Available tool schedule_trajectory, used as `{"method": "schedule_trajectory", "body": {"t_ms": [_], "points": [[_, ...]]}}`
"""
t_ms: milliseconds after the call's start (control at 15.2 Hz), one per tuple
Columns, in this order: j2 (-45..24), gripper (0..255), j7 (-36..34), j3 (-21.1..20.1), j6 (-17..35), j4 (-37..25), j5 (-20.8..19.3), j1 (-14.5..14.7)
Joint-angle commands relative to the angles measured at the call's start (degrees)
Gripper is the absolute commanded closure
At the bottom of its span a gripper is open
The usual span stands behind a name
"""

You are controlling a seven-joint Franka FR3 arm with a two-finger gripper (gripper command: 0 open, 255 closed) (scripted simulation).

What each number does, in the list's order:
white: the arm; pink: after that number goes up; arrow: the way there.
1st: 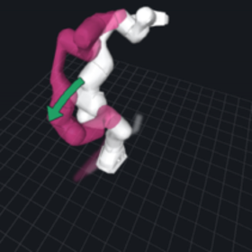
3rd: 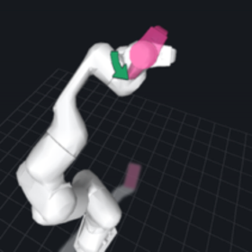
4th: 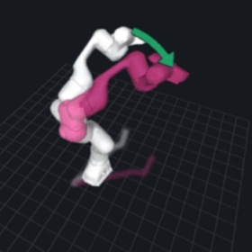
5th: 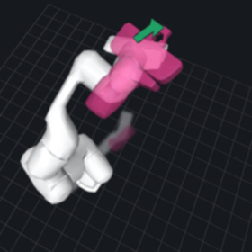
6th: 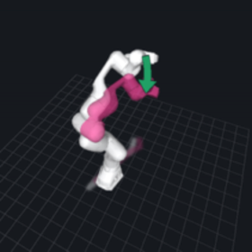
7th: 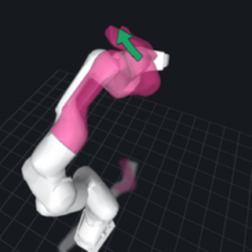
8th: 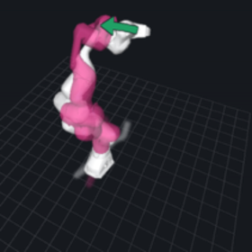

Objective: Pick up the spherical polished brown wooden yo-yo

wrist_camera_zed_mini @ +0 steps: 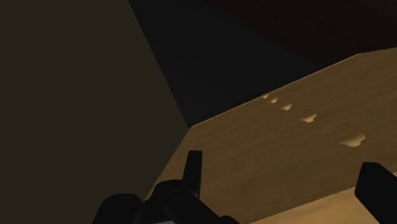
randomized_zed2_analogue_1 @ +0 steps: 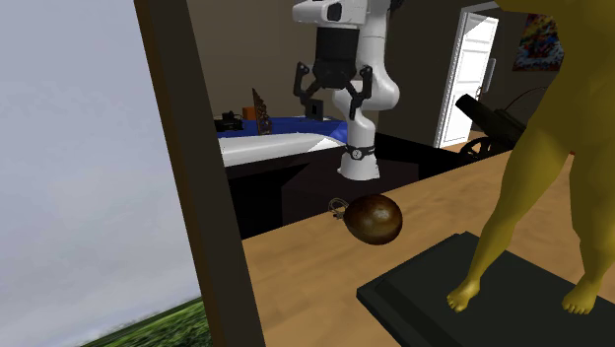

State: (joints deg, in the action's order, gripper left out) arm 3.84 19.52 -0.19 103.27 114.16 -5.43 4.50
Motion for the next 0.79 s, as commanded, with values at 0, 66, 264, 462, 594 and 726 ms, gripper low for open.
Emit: {"method": "schedule_trajectory", "body": {"t_ms": [0,66,264,462,594,726], "points": [[-5.2,0,1.2,-0.5,1.0,-4.0,0.0,0.5],[-7.4,0,1.9,-0.7,1.0,-6.1,0.0,0.7],[-14.3,0,3.9,-1.3,0.7,-12.8,-0.2,1.3],[-21.3,0,5.8,-2.0,-0.3,-20.4,-0.5,2.0],[-26.1,0,7.0,-2.5,-1.3,-25.9,-0.8,2.5],[-31.1,0,8.3,-3.0,-2.7,-32.0,-1.1,3.1]]}}
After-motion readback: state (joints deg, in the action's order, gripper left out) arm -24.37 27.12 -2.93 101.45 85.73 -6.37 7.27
